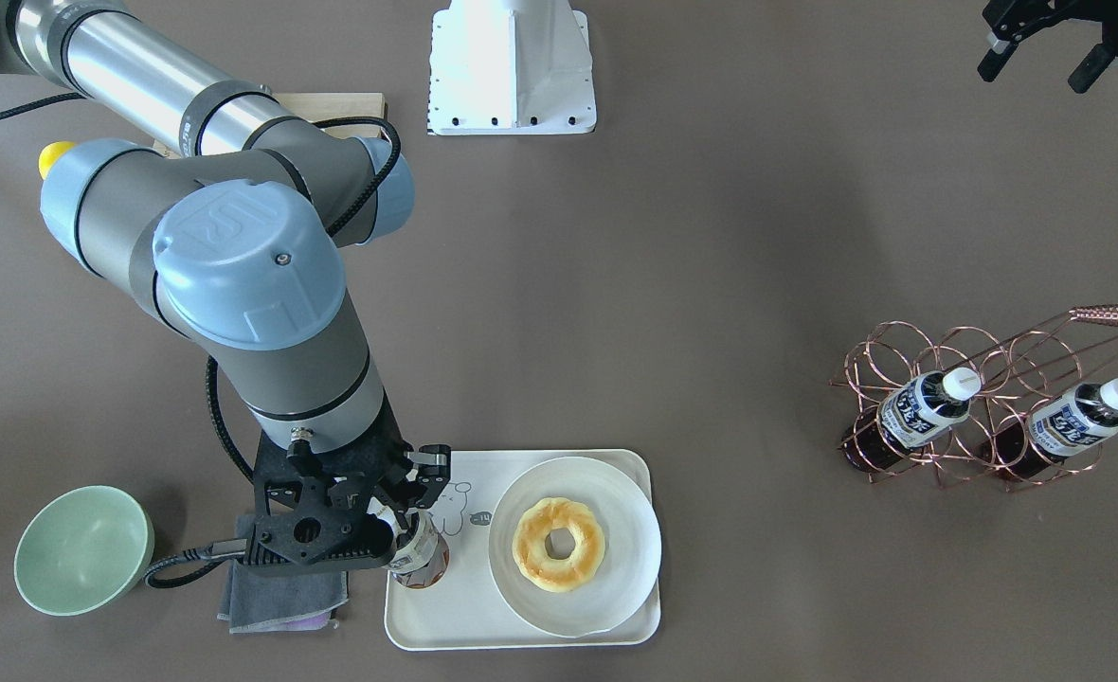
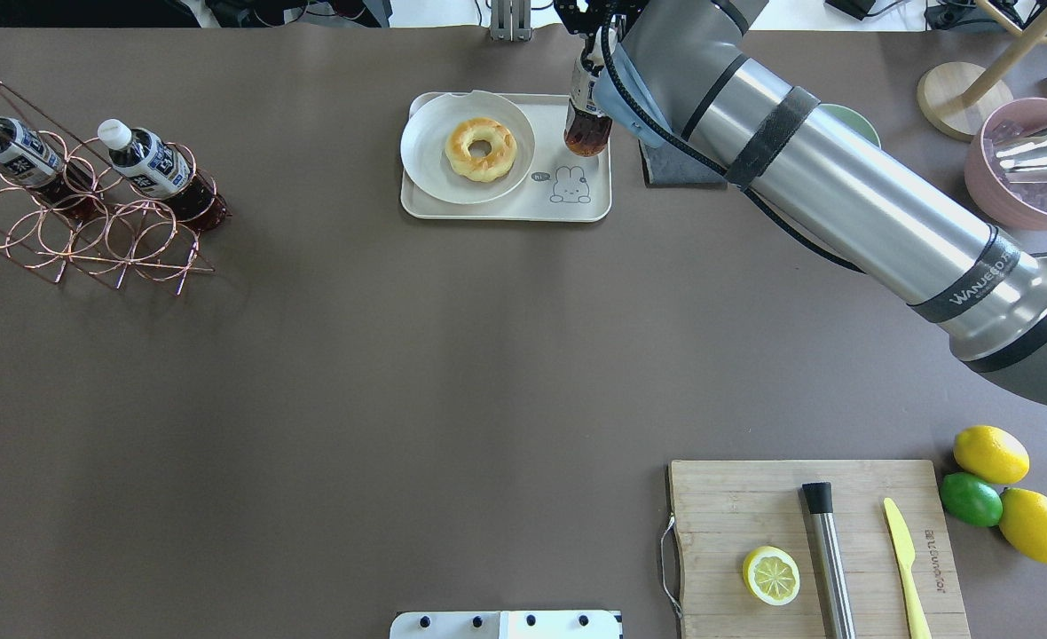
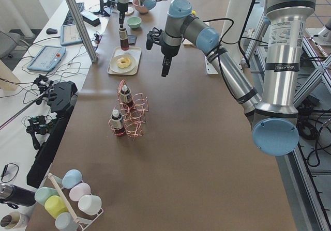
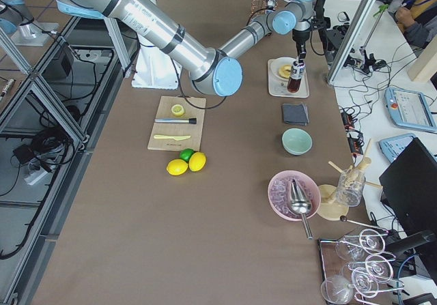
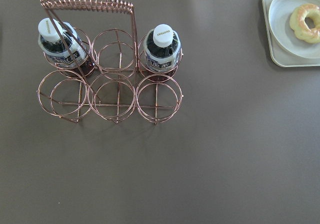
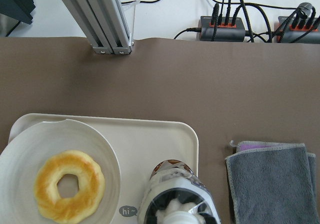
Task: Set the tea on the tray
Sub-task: 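Carry the bottle onto the cream tray beside the plate, lower it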
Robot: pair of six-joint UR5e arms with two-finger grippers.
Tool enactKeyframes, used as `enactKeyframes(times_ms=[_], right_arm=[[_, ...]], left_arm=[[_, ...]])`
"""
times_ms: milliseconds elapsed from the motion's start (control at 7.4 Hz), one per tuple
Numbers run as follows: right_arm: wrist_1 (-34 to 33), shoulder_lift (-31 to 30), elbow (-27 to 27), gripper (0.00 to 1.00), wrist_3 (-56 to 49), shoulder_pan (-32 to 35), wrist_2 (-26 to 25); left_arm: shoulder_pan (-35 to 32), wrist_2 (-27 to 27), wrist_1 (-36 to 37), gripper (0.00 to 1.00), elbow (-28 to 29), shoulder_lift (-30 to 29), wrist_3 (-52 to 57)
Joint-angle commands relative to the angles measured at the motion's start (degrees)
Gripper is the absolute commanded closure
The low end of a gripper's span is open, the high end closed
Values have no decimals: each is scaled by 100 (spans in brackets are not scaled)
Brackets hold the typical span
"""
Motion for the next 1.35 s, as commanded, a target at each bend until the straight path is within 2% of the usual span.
enactKeyframes(times_ms=[0,676,811,946,1216], right_arm=[[115,30,-174,100,31,-24,4],[318,30,-237,100,119,-121,-5],[318,30,-237,72,119,-130,-23],[318,30,-237,1,136,-182,-84],[309,65,-158,0,119,-183,-155]], left_arm=[[31,1,-2,3,35,-36,0],[31,1,-2,3,8,-28,0],[40,1,-2,3,8,-28,0],[40,1,-2,3,8,-28,0],[49,1,16,3,26,-19,0]])
